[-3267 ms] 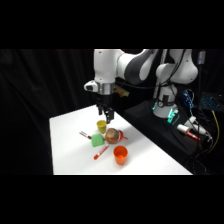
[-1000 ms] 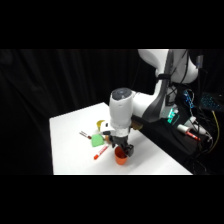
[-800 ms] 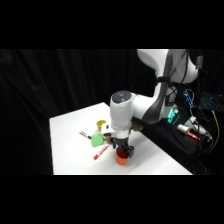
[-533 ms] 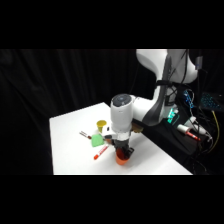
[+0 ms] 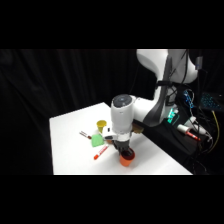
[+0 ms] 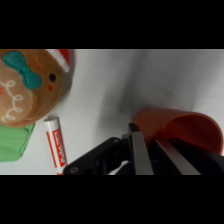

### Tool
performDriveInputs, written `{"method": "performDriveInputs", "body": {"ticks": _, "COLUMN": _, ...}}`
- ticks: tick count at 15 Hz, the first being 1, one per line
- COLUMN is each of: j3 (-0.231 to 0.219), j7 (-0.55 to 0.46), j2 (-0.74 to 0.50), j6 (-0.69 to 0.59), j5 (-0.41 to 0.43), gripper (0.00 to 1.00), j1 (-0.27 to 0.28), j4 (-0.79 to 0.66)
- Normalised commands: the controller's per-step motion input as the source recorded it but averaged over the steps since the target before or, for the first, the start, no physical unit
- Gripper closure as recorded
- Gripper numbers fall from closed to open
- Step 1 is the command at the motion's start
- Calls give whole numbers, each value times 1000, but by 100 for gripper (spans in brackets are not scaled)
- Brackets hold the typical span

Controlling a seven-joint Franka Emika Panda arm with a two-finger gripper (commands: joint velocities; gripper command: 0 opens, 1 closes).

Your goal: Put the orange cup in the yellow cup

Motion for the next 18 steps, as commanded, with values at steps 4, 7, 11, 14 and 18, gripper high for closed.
{"method": "performDriveInputs", "body": {"ticks": 4, "j3": -40, "j7": -98, "j2": -148, "j6": -276, "j5": 48, "gripper": 96, "j1": 63, "j4": 84}}
{"method": "performDriveInputs", "body": {"ticks": 7, "j3": -13, "j7": -155, "j2": -218, "j6": -318, "j5": 96, "gripper": 96, "j1": -4, "j4": 63}}
{"method": "performDriveInputs", "body": {"ticks": 11, "j3": -39, "j7": -180, "j2": -258, "j6": -284, "j5": 108, "gripper": 96, "j1": -71, "j4": 18}}
{"method": "performDriveInputs", "body": {"ticks": 14, "j3": -51, "j7": -181, "j2": -254, "j6": -225, "j5": 107, "gripper": 96, "j1": -99, "j4": -21}}
{"method": "performDriveInputs", "body": {"ticks": 18, "j3": -57, "j7": -160, "j2": -250, "j6": -174, "j5": 103, "gripper": 96, "j1": -100, "j4": -47}}
